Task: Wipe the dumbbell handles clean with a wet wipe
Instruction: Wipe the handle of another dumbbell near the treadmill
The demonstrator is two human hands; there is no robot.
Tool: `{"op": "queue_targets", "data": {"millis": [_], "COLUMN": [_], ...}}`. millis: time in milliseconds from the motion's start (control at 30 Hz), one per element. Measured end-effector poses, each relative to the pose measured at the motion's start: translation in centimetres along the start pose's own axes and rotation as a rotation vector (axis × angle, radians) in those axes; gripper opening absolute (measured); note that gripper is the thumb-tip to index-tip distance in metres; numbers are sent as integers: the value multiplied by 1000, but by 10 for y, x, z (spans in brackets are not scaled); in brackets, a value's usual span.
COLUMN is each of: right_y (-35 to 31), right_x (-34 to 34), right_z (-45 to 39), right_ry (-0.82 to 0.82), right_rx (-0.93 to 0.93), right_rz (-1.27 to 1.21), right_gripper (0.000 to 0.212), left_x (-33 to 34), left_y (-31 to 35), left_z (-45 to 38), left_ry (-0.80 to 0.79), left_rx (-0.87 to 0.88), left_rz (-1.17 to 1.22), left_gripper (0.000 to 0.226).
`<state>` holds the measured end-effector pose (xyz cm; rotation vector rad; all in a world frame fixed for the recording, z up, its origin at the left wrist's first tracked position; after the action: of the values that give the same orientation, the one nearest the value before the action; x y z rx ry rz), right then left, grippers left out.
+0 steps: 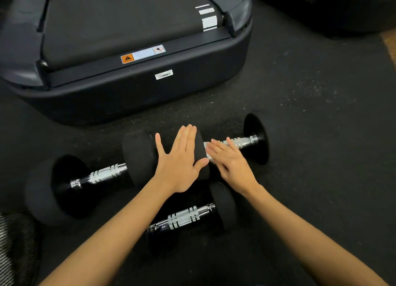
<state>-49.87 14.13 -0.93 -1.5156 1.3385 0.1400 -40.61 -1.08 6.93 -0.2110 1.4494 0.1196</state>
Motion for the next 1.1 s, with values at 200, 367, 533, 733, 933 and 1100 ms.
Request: {"op": "queue_targets", "data": {"millis": [200, 367, 533, 733, 933, 1100], "right_y": [2, 5, -2, 1, -3, -8], "right_x": [-7, -10, -11, -9, -11, -16], "right_z": [-5, 5, -12, -2, -15, 3], "right_ry": [85, -49, 54, -39, 32, -48], "right_rx": [97, 17, 130, 47, 158, 68], "right_rz": [1, -23, -12, -16, 45, -26], "right_gripper": [42, 43, 37, 39, 36, 42], "left_x": [-2, -3, -2, -3, -5, -8], "left_y": [1, 1, 1, 0, 0, 0], "left_z": [0, -1, -3, -2, -3, -3], "left_ry": [-22, -22, -23, -16, -42, -61], "left_rx": [1, 2, -4, 4, 0, 30], "left_rz": [15, 12, 25, 21, 25, -50], "left_gripper": [81, 81, 80, 81, 80, 82]}}
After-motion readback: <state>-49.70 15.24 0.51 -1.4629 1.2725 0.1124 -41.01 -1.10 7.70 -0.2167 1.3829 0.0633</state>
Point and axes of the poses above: each hand's wrist, its own z-axis away from the middle knuckle, its own x-axis out of the palm, y = z × x, the point moved 2 cm from there along -z, towards the middle knuckle, and after that the axes turned 7 degrees about -z, right-handed, at the moved point
